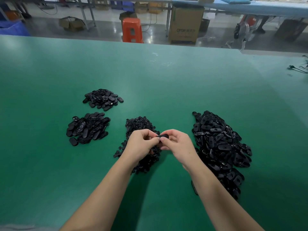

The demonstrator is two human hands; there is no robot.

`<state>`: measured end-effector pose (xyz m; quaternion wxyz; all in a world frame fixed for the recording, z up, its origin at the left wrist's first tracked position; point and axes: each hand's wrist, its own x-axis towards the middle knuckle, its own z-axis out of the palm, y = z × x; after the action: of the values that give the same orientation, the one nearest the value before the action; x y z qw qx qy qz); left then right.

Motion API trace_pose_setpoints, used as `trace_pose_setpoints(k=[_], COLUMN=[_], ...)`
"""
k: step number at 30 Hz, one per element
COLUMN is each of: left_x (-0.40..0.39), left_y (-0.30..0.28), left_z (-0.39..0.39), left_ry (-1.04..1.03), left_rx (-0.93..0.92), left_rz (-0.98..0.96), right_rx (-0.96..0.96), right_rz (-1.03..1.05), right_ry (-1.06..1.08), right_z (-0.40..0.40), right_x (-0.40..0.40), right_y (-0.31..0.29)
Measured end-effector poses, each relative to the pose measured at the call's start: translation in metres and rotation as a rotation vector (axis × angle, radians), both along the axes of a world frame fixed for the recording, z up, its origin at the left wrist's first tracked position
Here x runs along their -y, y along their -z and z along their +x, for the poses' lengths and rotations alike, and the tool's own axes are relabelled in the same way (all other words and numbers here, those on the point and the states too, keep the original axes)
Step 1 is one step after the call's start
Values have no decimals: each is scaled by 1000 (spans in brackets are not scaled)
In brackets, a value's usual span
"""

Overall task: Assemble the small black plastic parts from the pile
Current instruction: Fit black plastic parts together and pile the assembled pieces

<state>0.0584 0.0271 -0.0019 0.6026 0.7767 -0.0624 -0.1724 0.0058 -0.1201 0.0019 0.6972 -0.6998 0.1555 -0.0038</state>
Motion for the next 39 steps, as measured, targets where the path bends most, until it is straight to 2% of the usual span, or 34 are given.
trace_pose_setpoints(k=[16,25,35,39], left_x=[-7,-6,-6,-7], left_y=[0,-3,-1,-2], left_z=[2,3,2,1], left_ry=[55,17,11,15], left_rx=[69,66,39,64], left_rz=[100,108,123,148], right_rx=[-21,-36,-23,-25], right_rz=[-199,-51,-150,-124], right_ry=[-9,-60,-50,-13], right_z=[4,3,2,3], right_x=[-6,-4,-5,-7], right_y=[6,0,-3,-1])
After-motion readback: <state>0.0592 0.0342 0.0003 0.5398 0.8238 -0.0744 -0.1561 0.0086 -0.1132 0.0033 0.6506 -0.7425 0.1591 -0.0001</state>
